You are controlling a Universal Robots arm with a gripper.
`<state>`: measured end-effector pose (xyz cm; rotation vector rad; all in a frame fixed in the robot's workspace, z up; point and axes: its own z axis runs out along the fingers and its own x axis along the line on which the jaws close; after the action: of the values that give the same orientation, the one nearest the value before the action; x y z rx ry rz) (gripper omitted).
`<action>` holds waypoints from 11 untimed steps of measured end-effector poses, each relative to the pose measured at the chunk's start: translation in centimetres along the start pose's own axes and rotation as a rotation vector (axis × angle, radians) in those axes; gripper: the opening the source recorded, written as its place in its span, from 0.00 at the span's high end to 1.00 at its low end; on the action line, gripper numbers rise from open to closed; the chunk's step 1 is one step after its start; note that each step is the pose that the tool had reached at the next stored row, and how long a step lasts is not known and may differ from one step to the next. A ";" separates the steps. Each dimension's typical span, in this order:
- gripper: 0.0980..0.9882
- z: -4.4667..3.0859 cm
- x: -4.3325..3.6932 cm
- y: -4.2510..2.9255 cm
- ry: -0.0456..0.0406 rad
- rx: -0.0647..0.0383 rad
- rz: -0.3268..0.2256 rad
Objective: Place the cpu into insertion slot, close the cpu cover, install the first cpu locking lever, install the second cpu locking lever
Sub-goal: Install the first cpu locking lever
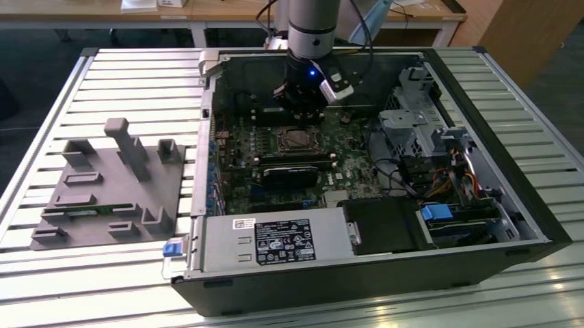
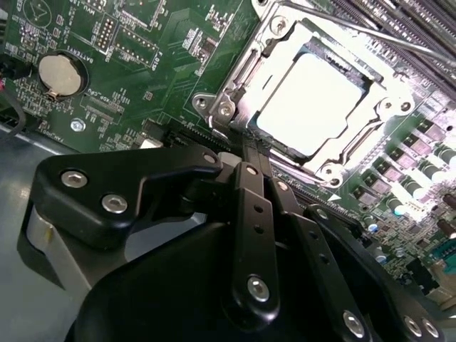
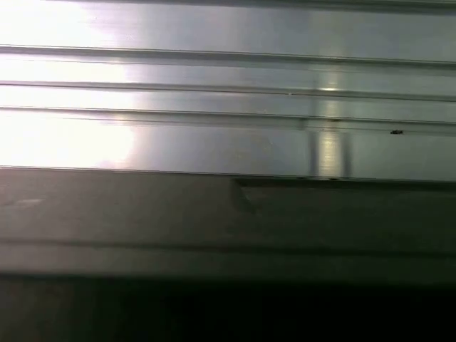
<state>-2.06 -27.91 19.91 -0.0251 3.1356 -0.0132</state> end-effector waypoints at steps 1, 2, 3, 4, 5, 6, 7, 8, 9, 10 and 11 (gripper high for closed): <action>0.99 0.04 0.00 0.01 0.0001 0.004 0.000; 0.99 0.07 0.00 0.01 0.0002 0.008 0.000; 0.99 0.10 0.00 0.02 0.0004 0.012 0.000; 0.99 0.14 0.00 0.05 0.0006 0.015 0.000; 0.99 0.17 -0.01 0.09 0.0008 0.016 0.000; 0.99 0.20 -0.02 0.15 0.0007 0.016 0.000; 0.99 0.22 -0.03 0.21 0.0005 0.016 0.000; 0.99 0.24 -0.04 0.26 0.0003 0.015 0.000; 0.99 0.23 -0.05 0.30 0.0004 0.015 0.000; 0.99 0.23 -0.05 0.33 0.0004 0.013 0.000; 0.99 0.23 -0.05 0.35 0.0002 0.010 0.000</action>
<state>-2.01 -27.56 19.68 -0.0254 3.1357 -0.0290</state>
